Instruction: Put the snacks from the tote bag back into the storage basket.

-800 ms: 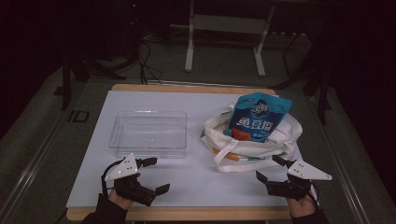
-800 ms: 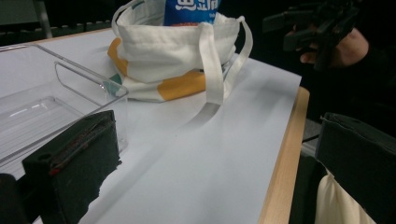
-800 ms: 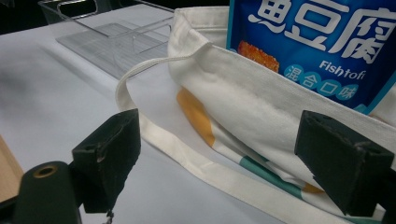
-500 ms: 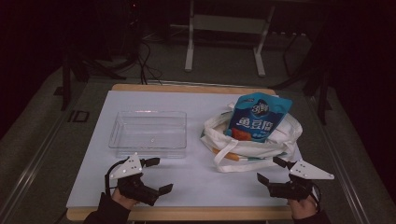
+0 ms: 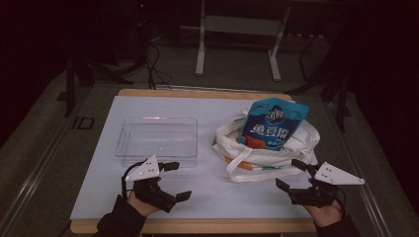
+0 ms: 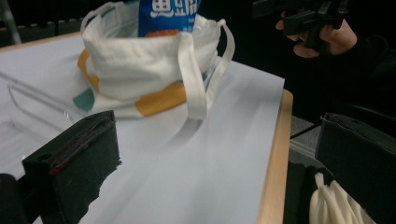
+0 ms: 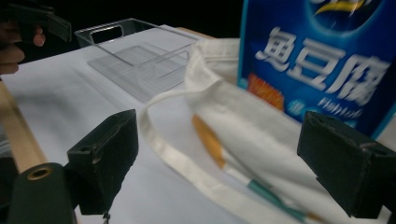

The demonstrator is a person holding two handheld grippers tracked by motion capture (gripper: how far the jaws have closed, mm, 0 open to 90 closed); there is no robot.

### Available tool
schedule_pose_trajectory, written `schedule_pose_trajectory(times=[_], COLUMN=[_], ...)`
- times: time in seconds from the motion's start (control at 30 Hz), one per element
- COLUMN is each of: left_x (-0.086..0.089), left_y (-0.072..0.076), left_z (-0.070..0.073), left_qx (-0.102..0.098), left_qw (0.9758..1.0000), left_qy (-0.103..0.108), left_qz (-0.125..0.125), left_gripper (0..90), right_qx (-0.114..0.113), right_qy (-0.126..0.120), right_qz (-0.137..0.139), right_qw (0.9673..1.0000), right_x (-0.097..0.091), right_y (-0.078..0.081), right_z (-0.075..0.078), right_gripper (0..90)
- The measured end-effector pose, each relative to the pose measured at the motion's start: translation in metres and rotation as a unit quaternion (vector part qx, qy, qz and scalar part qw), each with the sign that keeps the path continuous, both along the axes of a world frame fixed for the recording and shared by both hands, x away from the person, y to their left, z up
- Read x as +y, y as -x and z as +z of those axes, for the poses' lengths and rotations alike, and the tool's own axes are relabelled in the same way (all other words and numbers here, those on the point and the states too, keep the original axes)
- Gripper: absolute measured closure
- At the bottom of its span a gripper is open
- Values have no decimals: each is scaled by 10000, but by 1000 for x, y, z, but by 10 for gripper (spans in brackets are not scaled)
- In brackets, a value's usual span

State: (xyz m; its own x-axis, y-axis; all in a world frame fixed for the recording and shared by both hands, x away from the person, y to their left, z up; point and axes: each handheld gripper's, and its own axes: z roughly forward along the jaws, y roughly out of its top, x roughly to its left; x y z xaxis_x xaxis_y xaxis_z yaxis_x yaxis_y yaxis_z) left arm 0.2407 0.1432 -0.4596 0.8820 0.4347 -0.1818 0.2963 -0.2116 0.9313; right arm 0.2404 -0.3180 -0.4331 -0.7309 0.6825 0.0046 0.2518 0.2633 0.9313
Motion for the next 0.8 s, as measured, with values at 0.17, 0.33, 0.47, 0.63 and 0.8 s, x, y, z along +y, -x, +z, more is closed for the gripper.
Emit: schedule_pose_trajectory(times=[0.17, 0.33, 0.47, 0.63, 0.8], left_x=[-6, -17, -33, -44, -59], left_y=[-17, -29, -40, -48, -62], left_z=[7, 11, 20, 28, 39], left_qx=[-122, -227, -385, -559, -795], left_qw=[9996, 9997, 9991, 9979, 9959], left_qy=[248, 111, 81, 171, 191], left_qz=[72, -16, -157, -282, -380], left_gripper=[0, 0, 0, 4, 4], right_qx=[-188, -338, -407, -498, -558], right_qy=[43, 82, 73, 126, 88], right_qz=[-40, -99, -130, -176, -264], right_qw=[9998, 9993, 9991, 9985, 9981], right_x=[-4, -7, -10, -12, -17], right_y=[-6, -15, -20, -25, -31], right_z=[10, 19, 26, 33, 39], right_gripper=[123, 123, 123, 120, 120])
